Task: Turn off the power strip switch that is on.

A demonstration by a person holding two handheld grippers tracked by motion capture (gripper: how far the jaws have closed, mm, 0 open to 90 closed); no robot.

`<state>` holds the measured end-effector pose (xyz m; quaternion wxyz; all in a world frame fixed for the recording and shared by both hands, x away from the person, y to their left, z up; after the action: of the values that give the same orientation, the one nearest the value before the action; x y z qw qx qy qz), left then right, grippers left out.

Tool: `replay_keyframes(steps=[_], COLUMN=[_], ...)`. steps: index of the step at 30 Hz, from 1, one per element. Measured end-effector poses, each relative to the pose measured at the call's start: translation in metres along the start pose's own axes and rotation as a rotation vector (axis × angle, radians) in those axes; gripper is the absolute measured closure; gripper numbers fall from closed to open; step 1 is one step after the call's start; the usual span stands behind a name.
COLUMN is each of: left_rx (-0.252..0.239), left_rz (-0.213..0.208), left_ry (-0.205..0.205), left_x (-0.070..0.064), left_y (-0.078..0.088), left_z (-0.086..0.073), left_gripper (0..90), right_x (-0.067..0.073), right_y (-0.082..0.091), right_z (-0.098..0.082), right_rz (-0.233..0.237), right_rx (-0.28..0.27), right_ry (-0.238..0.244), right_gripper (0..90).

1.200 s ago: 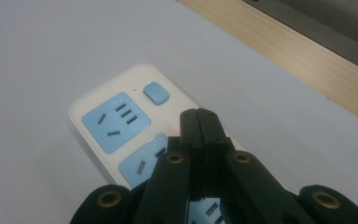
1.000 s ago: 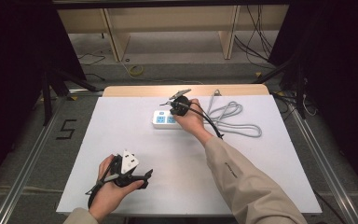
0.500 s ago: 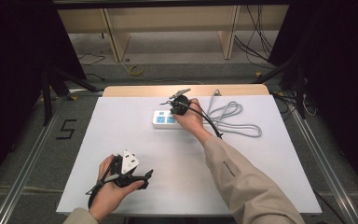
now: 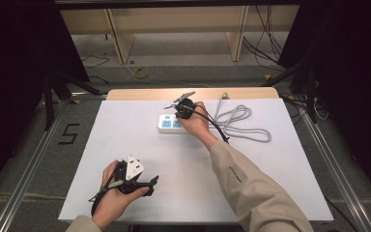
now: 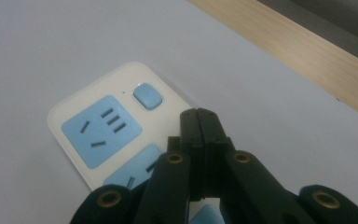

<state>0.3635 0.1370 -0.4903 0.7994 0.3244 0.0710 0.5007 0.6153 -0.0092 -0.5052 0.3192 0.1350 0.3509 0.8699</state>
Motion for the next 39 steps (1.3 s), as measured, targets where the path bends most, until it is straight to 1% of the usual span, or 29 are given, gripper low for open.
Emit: replay_keyframes(steps=[6, 7, 8, 9, 11, 17, 19, 21, 23, 30, 31, 39], left_rx=[0.001, 0.005, 0.001, 0.005, 0.005, 0.005, 0.005, 0.005, 0.005, 0.006, 0.005, 0.005], left_rz=[-0.001, -0.003, -0.001, -0.003, -0.003, -0.003, -0.003, -0.003, -0.003, -0.004, -0.004, -0.005], left_ry=[-0.002, -0.009, -0.002, -0.008, -0.009, -0.007, -0.009, -0.01, -0.01, -0.007, -0.008, -0.01], left_x=[-0.0002, 0.0001, -0.0003, 0.0, 0.0, -0.0003, -0.0002, -0.0003, -0.0004, -0.0004, -0.0004, -0.0004], left_y=[-0.0001, 0.0001, -0.0001, 0.0001, 0.0, -0.0002, -0.0002, -0.0001, -0.0001, -0.0004, -0.0004, -0.0002], left_z=[0.0, -0.0002, 0.0, -0.0002, -0.0002, -0.0003, -0.0002, -0.0002, -0.0002, -0.0002, -0.0002, -0.0001], left_gripper=[16.0, 16.0, 16.0, 16.0, 16.0, 16.0, 16.0, 16.0, 16.0, 16.0, 16.0, 16.0], right_x=[-0.0001, -0.0001, -0.0001, -0.0012, -0.0006, -0.0002, -0.0002, 0.0002, 0.0001, 0.0007, 0.0008, 0.0006], right_y=[-0.0004, -0.0004, -0.0004, -0.0005, -0.0003, -0.0005, -0.0009, -0.0009, -0.0009, -0.001, -0.0012, -0.0011], right_z=[0.0005, 0.0005, 0.0005, 0.0007, 0.0005, 0.0008, 0.0014, 0.0013, 0.0016, 0.0023, 0.0026, 0.0025], right_rz=[-0.005, -0.002, -0.002, 0.003, 0.002, -0.002, -0.004, -0.005, -0.008, -0.01, -0.011, -0.011], right_rx=[0.004, 0.009, 0.009, 0.007, 0.011, 0.018, 0.019, 0.021, 0.024, 0.034, 0.031, 0.038], right_ry=[0.001, -0.012, -0.012, -0.005, -0.011, -0.008, 0.003, -0.001, 0.007, 0.002, -0.005, 0.005], right_gripper=[90.0, 90.0, 90.0, 90.0, 90.0, 90.0, 90.0, 90.0, 90.0, 90.0, 90.0, 90.0])
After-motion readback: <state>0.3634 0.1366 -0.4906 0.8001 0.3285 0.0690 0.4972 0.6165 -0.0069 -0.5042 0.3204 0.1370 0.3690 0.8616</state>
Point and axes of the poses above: each handheld gripper's, and its own axes: y roughly backward along the jaws, z roughly out of its top, x roughly to its left, the point moved 6 cm from there along -y, roughly forward along the jaws, and after that the axes turned 7 degrees about z, right-handed, at the moved point
